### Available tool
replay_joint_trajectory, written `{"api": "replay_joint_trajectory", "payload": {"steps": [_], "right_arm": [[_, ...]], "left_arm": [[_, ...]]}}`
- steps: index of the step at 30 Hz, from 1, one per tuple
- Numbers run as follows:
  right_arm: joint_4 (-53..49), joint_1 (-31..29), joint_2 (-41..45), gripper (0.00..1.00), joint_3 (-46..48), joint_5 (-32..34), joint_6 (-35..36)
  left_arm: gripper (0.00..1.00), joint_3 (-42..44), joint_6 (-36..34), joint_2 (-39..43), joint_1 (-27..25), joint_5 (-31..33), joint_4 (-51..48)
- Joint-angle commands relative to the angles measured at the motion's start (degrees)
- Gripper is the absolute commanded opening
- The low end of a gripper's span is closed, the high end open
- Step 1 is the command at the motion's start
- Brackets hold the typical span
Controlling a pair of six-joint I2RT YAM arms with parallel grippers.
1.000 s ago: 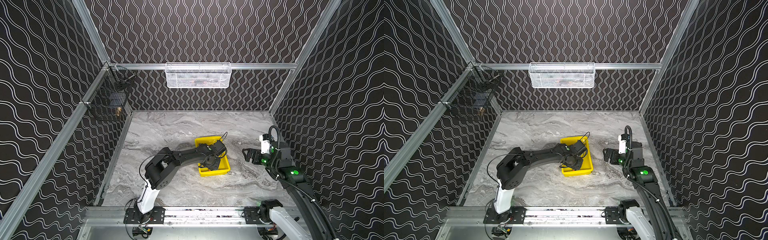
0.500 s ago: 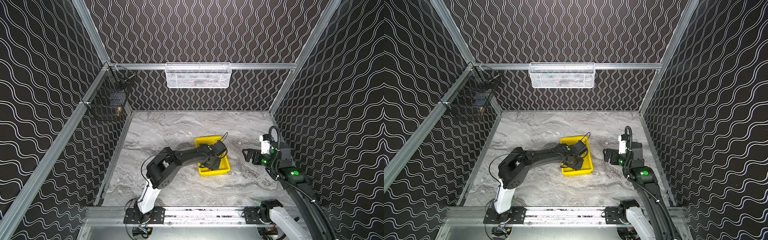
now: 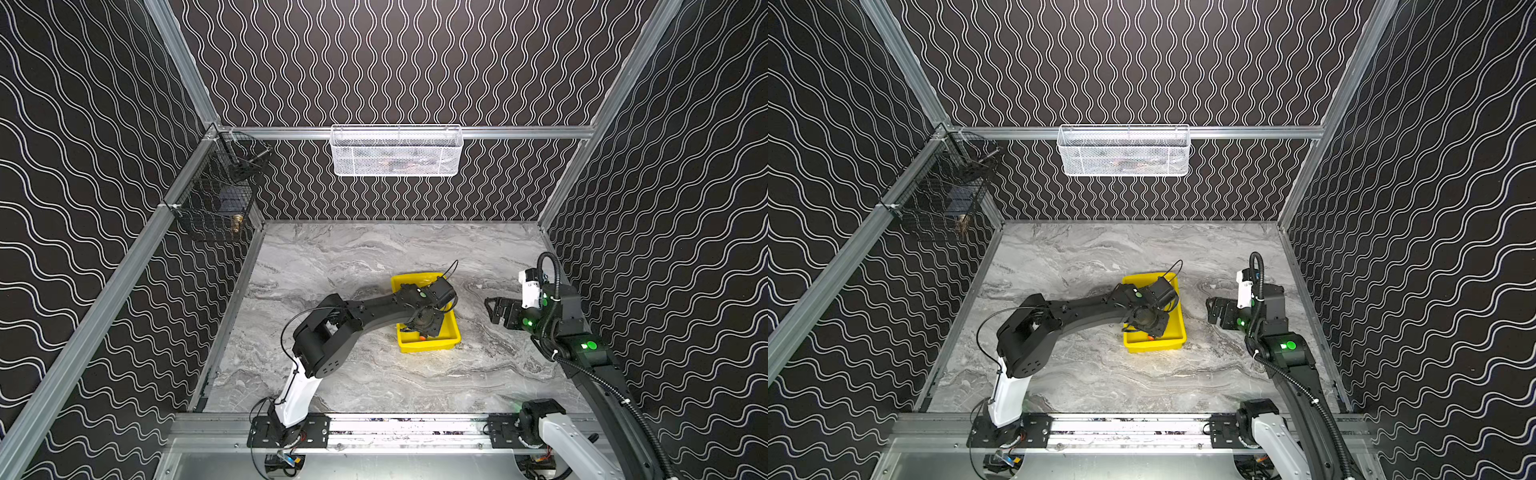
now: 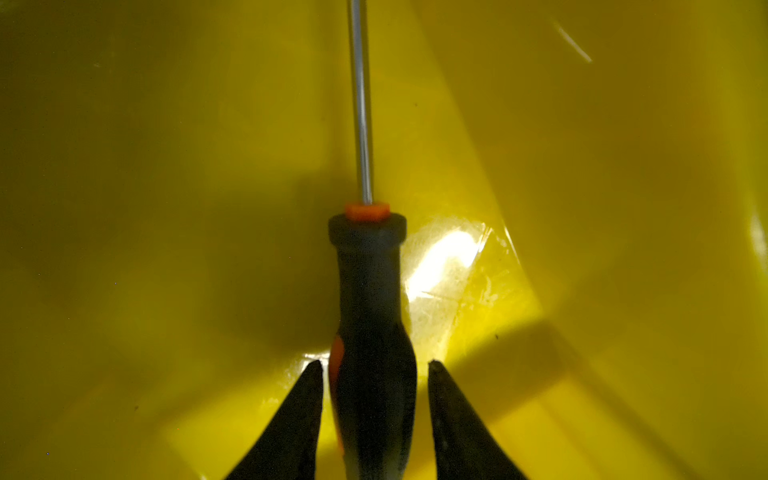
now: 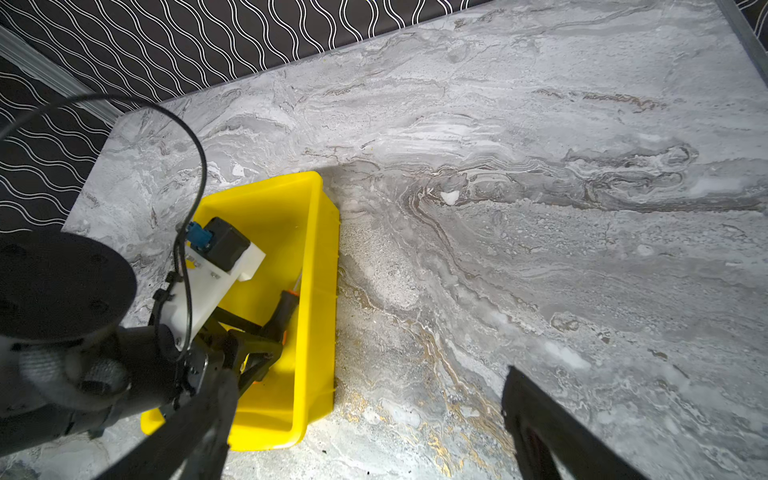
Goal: Put the screwdriver in the bin
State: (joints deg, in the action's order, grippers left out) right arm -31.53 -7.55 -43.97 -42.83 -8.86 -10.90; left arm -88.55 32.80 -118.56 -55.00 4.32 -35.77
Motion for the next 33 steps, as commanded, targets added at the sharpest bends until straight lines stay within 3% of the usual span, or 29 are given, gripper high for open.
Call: {"api": "replay_joint_trajectory", "payload": {"steps": [1,8,15,18,26,33], "right_arm": [[0.61,-0.05,0.2,0.99,0.02,0.31,0.09],[0.57,-0.09,0.65,0.99,-0.14,0.34,0.17],[-0.02,-0.09,0.03,0.99,-1.09,0.68,0.74],[0.44,-0.08,-0.41,0.99,-1.42,0.62,0.96],[6.49,-0.01,-6.54,0.99,-4.72,-1.89,1.06],[17.45,0.55,-15.28,0.99,-8.48,-1.19,-2.03]], "left_arm": [[0.47,-0.92,-1.38,0.44,0.01,1.35,-1.3],[0.61,-3.73,-3.36,2.37,0.23,4.44,-4.17],[0.9,-5.85,-7.04,8.73,3.21,6.92,-5.75],[0.98,-3.56,-8.88,13.35,6.2,7.32,-3.84],[0.99,4.94,-13.44,26.64,17.41,5.65,0.45],[0.99,19.02,-16.15,42.99,19.22,19.08,9.25]]}}
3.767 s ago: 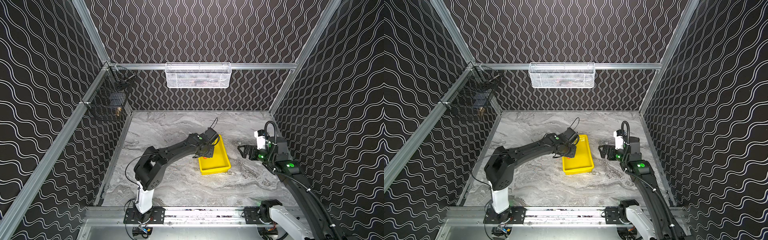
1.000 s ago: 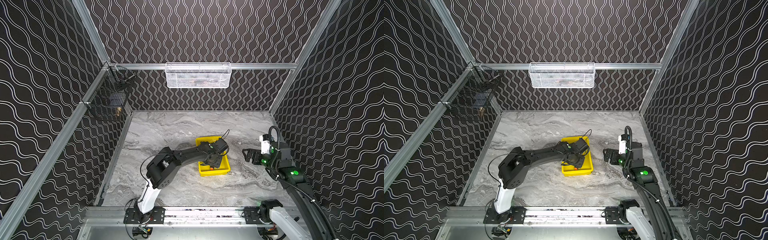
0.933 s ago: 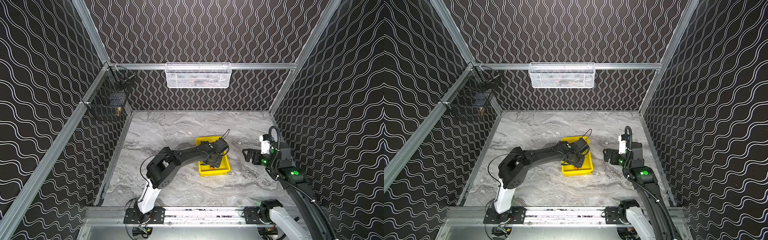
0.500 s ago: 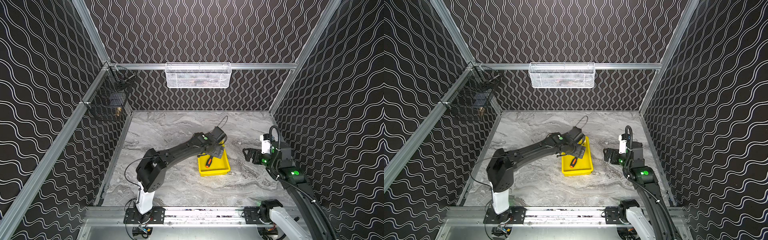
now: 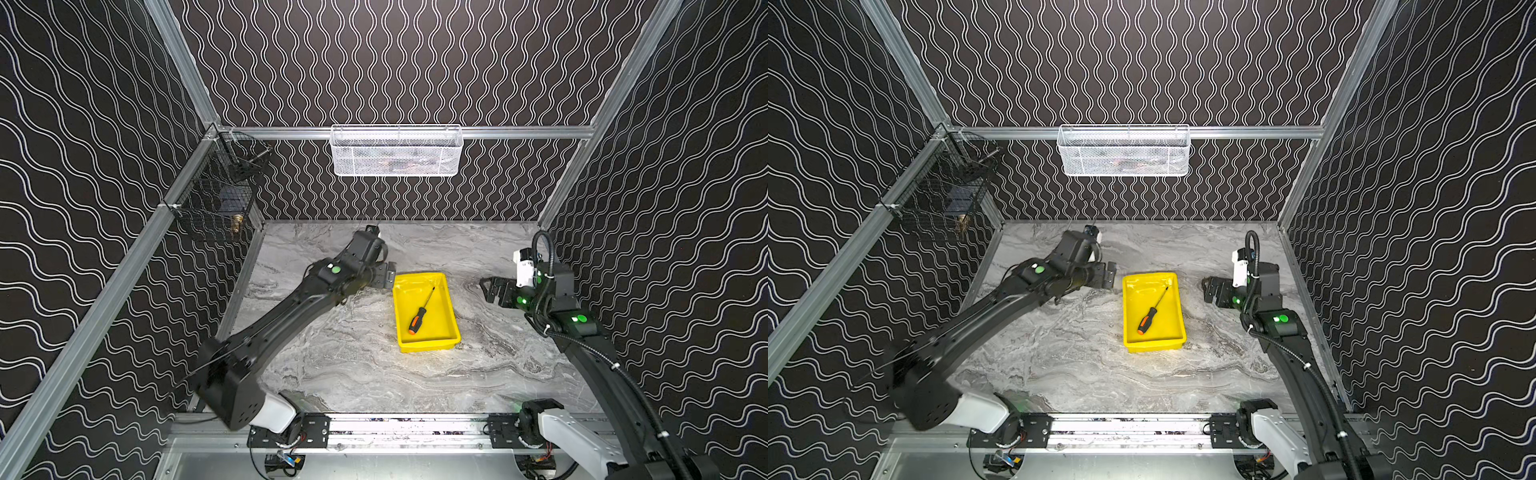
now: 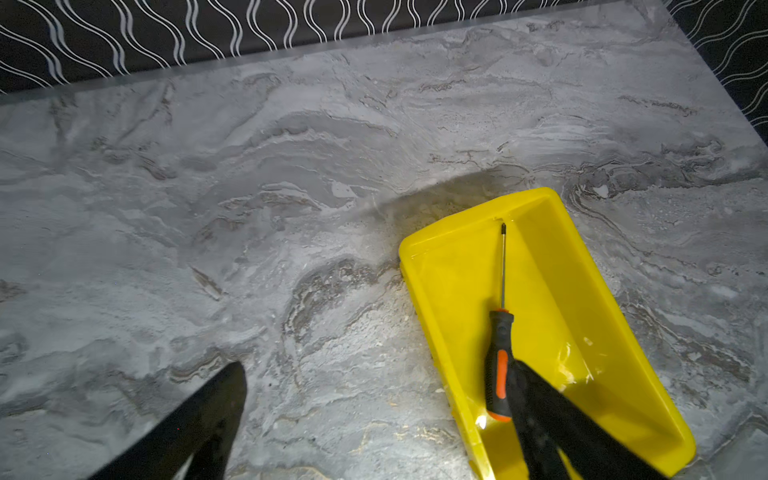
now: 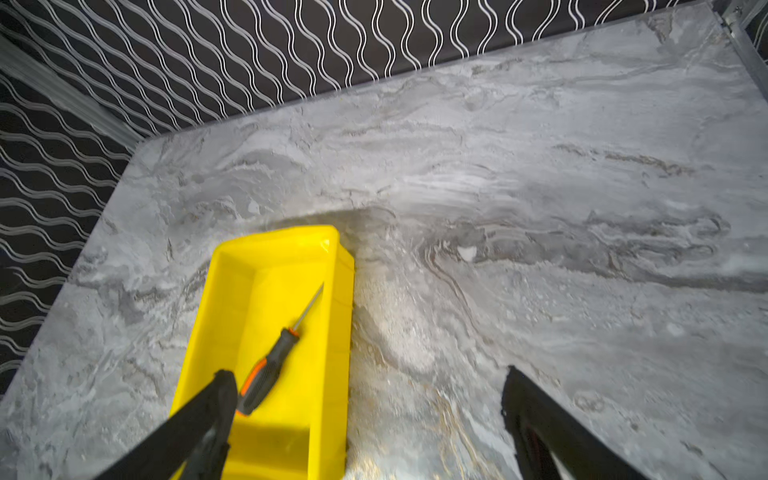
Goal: Put the screwdriver in the bin
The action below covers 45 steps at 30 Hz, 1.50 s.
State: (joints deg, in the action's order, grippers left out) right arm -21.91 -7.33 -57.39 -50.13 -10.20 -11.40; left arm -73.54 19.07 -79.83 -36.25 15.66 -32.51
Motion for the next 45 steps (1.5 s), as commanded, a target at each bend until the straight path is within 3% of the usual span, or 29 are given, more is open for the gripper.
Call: {"api": "replay_joint_trajectory", "payload": {"steps": [1,6,8,13,15,17,20,23,27,31,40,45], "right_arm": [[9.87,0.69,-2.95,0.99,-1.46,-0.6,-1.36],[19.49,3.3,-7.7,0.99,-1.23,-3.78,-3.76],[22.92,4.09,-9.36,0.99,-0.41,-3.65,-4.93],[27.94,5.11,-11.99,0.99,2.03,3.16,-3.35],[32.0,5.22,-12.2,0.99,5.01,6.4,0.53],[37.97,5.23,-11.93,0.99,9.22,8.2,4.52],[42.48,5.31,-11.43,0.99,13.83,11.92,6.14],[46.2,5.33,-12.17,0.99,17.5,11.61,11.49],[50.29,5.4,-14.03,0.99,21.31,12.52,14.63],[58.69,5.66,-16.22,0.99,25.7,13.22,15.18],[76.98,5.92,-23.77,1.0,31.48,13.03,15.92],[77.44,6.83,-26.77,1.0,30.49,11.24,15.56]], "left_arm": [[0.99,6.86,-2.65,7.04,0.56,10.88,8.17],[0.99,19.29,-5.88,16.27,2.2,23.33,17.1],[0.99,24.46,-7.91,18.81,3.77,25.45,21.36],[0.99,42.27,-23.44,24.76,9.0,21.56,45.35],[0.99,47.39,-24.12,24.86,11.87,22.56,52.06],[0.99,50.41,-24.5,23.31,16.01,17.85,56.49],[0.99,52.5,-23.17,17.86,22.11,11.22,61.14],[0.99,54.58,-22.69,10.84,25.69,7.18,69.18],[0.99,55.45,-21.71,1.64,28.86,3.21,77.55],[0.99,53.83,-21.38,-2.6,30.49,-1.64,81.37],[0.99,53.25,-20.68,-12.64,31.5,-2.91,90.96],[0.99,52.95,-20.67,-14.28,31.52,-2.17,91.76]]}}
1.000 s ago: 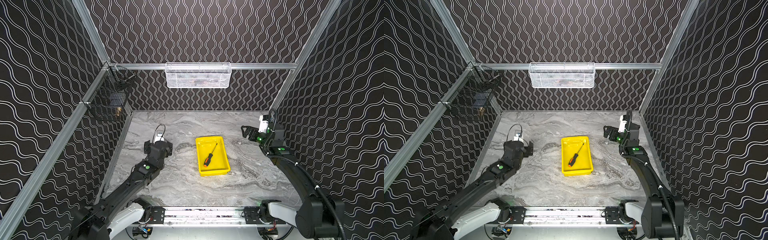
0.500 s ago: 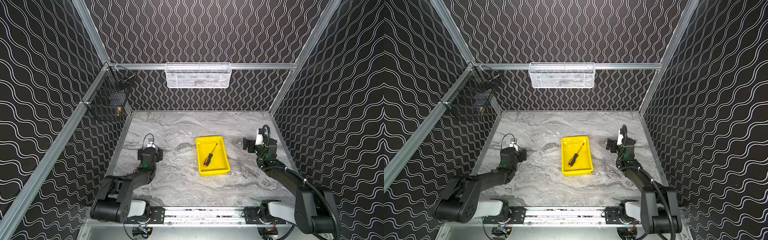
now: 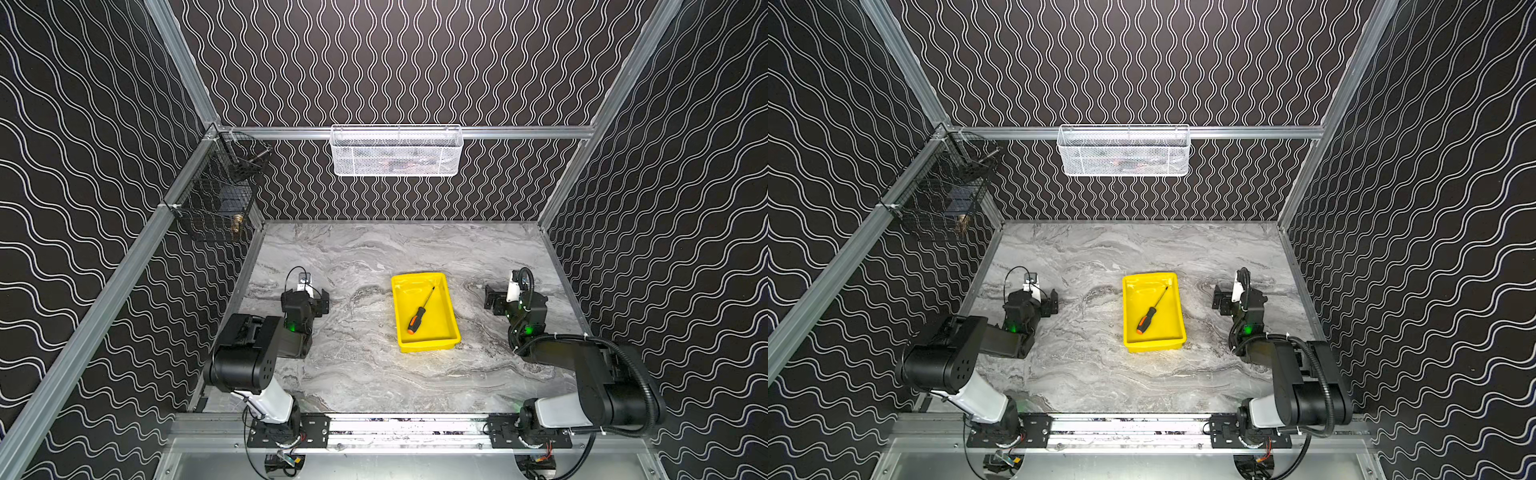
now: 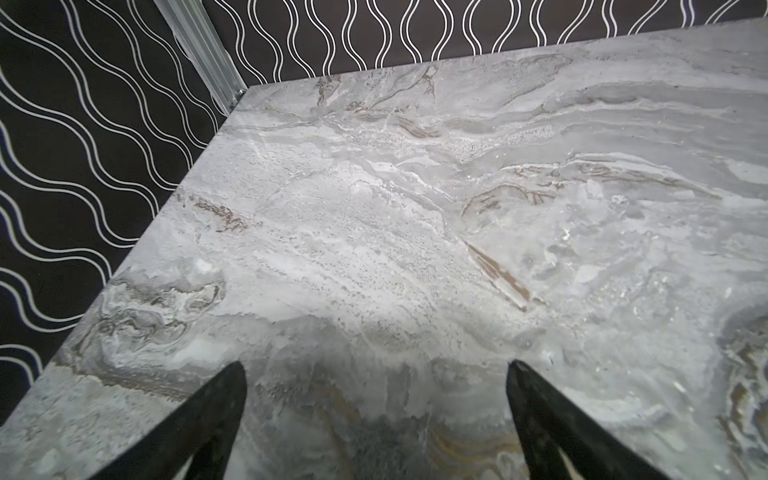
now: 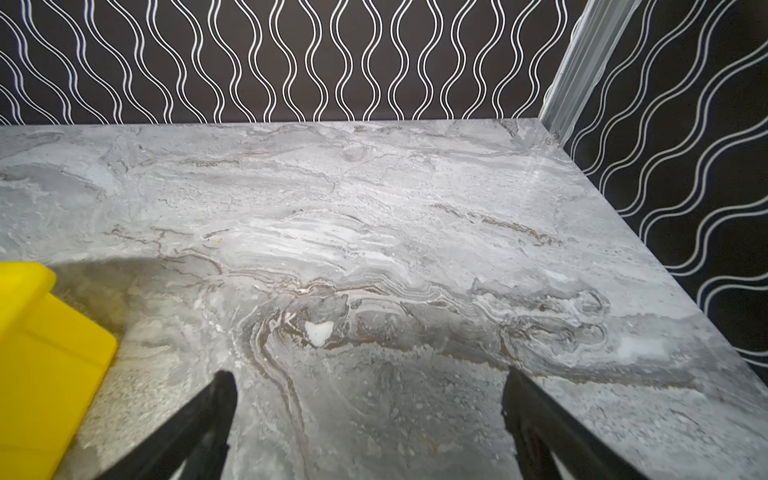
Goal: Put the screwdriver in the bin
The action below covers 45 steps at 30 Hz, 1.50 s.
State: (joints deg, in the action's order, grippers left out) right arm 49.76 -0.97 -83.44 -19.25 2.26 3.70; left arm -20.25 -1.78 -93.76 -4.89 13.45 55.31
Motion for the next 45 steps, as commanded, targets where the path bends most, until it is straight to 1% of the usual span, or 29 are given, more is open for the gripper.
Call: {"api": "replay_joint_trajectory", "payload": {"steps": [1,3,6,8,9,12,15,16,17,18,20,22,23,25,45], "right_arm": [[4.67,0.93,-0.34,1.0,-0.44,-1.75,-0.06],[6.38,1.87,-0.06,0.99,0.58,-2.86,-0.83],[14.3,2.72,-1.36,1.0,4.36,-1.69,-2.22],[25.48,2.82,-5.27,1.0,7.69,-0.85,-2.55],[28.58,2.82,-5.73,0.99,8.83,-0.73,-2.23],[24.35,2.82,-3.39,0.99,8.83,-1.14,-2.66],[27.03,2.82,-5.21,0.99,8.57,-4.52,-0.25],[25.32,2.82,-4.55,0.99,8.35,-4.62,-0.22],[23.05,2.82,-3.98,0.99,7.68,-4.76,-0.39],[22.09,2.94,-4.04,0.99,7.09,-5.28,-0.74],[21.14,3.32,-4.84,0.99,5.85,-4.65,-1.51],[17.34,4.34,-4.65,0.99,4.11,-4.14,-3.19],[15.69,4.63,-4.7,0.99,3.13,-2.23,-4.43],[16.99,4.93,-4.79,0.99,3.8,0.03,-5.01],[16.83,4.93,-5.06,0.99,3.52,-1.08,-4.21]], "left_arm": [[0.99,-0.42,0.21,-0.32,0.22,-0.47,3.53],[0.99,-0.69,-0.41,-0.72,0.18,-1.22,3.67],[0.99,-0.82,-1.01,-1.1,0.21,-2.32,3.96],[0.99,-0.78,-0.92,-1.0,0.18,-2.75,3.53],[0.99,-0.85,-0.96,-1.12,0.22,-2.77,3.68],[0.99,-0.93,-0.95,-1.15,0.18,-2.82,3.53],[0.99,-1.05,-0.94,-1.17,0.14,-2.81,3.34],[0.99,-0.79,-1.39,-1.08,0.22,-4.53,3.36],[0.99,-0.95,-3.36,-1.43,0.14,-7.92,3.84],[0.99,-0.18,-3.88,-1.11,0.15,-9.46,4.81],[0.99,1.31,-4.19,-1.27,0.14,-10.56,7.79],[0.99,0.06,-3.77,-0.91,0.22,-11.27,4.92],[0.99,-0.89,-3.36,-1.23,0.62,-11.0,3.36],[0.99,-1.61,-1.48,-1.17,2.4,-12.15,1.96],[0.99,-1.11,-1.91,-1.21,2.42,-11.52,3.18]]}}
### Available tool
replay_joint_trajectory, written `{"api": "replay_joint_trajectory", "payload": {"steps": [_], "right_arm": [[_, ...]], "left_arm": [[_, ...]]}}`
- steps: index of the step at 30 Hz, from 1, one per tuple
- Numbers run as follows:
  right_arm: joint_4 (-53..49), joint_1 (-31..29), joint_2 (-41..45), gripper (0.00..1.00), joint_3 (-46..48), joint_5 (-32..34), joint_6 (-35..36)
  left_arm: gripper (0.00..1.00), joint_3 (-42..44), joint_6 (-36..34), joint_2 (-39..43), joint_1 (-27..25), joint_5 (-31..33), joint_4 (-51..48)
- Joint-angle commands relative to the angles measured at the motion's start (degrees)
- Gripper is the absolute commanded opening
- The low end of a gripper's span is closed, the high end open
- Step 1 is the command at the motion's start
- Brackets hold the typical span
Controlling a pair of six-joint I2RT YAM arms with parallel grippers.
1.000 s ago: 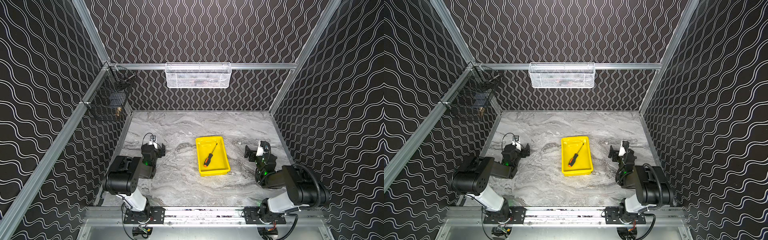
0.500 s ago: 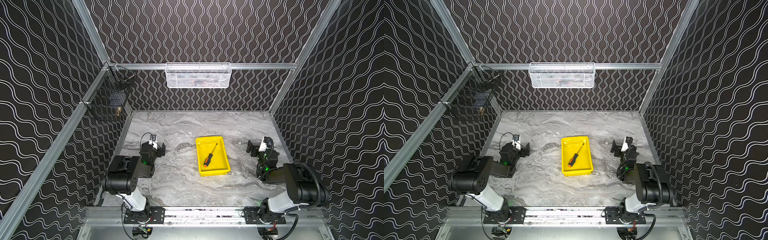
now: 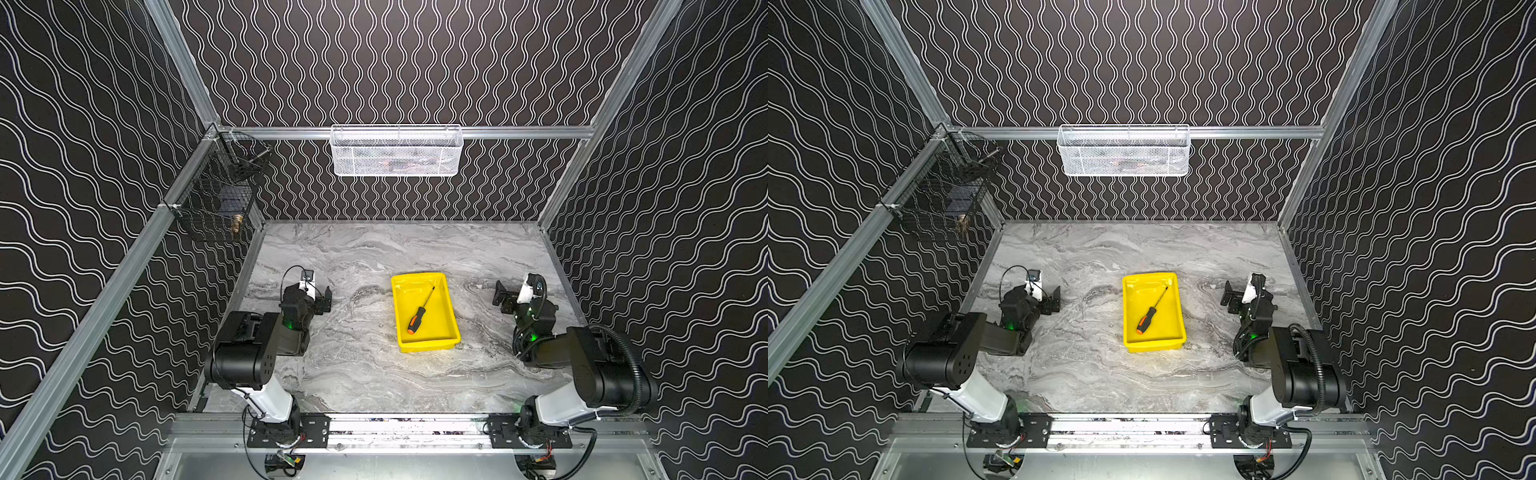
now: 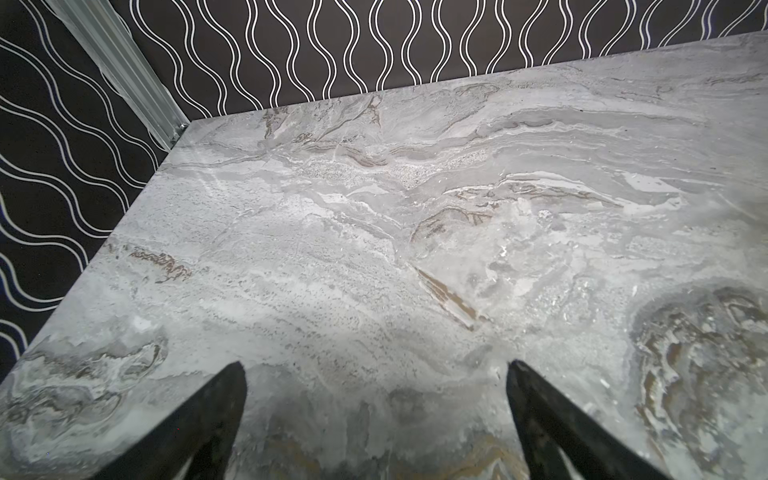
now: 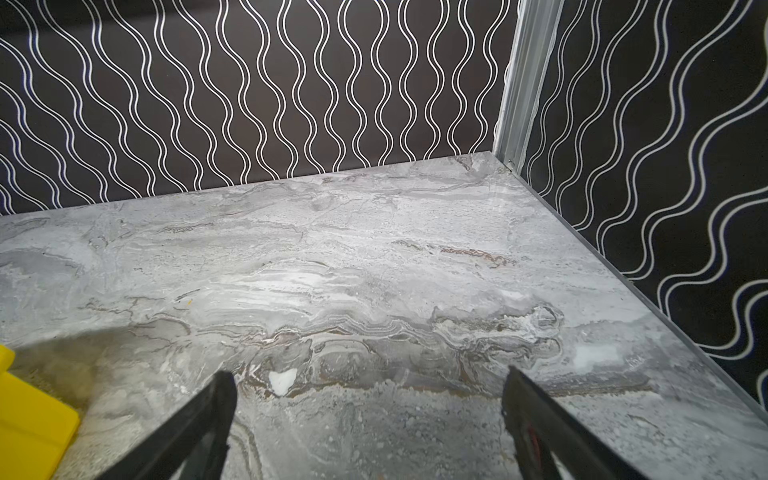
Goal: Put the screwdriver in the bin
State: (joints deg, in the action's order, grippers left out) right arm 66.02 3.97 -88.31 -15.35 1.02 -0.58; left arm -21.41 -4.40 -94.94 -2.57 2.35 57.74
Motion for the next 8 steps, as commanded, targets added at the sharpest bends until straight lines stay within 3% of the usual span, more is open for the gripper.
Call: {"api": "replay_joint_trajectory", "payload": {"steps": [1,8], "right_arm": [[0.27,-0.01,-0.3,0.99,-0.63,0.0,-0.08],[1.37,-0.01,-0.01,0.99,0.06,0.46,0.02]], "left_arm": [[0.99,0.05,0.71,-0.03,0.11,-0.42,0.73],[0.99,0.14,0.68,0.01,0.11,-0.46,0.75]]}}
